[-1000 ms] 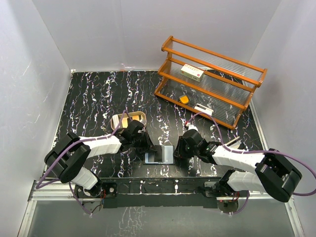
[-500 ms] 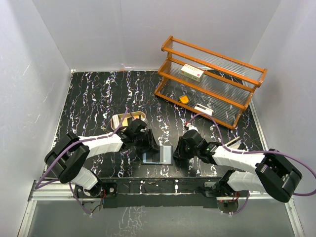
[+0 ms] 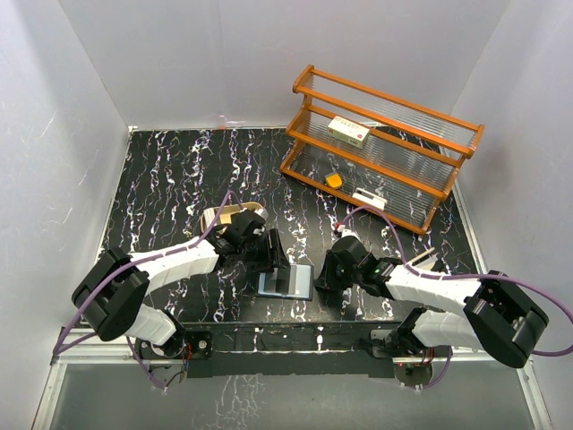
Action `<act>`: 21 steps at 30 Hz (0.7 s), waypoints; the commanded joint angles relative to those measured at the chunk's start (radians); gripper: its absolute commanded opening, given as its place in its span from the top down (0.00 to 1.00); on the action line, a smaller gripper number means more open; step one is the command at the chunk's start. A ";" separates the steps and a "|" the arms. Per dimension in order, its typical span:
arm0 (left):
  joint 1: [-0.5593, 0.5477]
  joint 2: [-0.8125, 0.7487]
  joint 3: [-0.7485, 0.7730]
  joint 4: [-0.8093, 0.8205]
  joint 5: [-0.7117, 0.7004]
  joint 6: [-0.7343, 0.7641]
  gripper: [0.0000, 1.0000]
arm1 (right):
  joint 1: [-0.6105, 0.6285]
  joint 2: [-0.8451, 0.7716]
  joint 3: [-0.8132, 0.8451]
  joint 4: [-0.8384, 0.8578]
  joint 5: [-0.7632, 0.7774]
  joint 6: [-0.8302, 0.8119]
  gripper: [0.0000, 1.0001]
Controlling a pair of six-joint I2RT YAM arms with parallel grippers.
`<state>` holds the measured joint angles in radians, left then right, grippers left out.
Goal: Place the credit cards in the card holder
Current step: Insert the credit card into the card holder.
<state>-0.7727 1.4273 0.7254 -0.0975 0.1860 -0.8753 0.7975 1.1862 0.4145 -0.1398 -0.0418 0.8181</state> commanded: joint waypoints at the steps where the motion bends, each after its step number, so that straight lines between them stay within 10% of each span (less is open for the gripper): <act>1: -0.002 -0.008 -0.057 0.072 0.056 -0.023 0.45 | 0.008 0.006 -0.005 -0.022 -0.020 0.000 0.87; 21: -0.030 0.038 -0.110 0.242 0.109 -0.127 0.50 | 0.008 0.025 -0.032 0.021 -0.033 0.006 0.88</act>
<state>-0.7883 1.4502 0.6201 0.0967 0.2714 -0.9661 0.7975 1.1927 0.4091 -0.1230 -0.0650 0.8223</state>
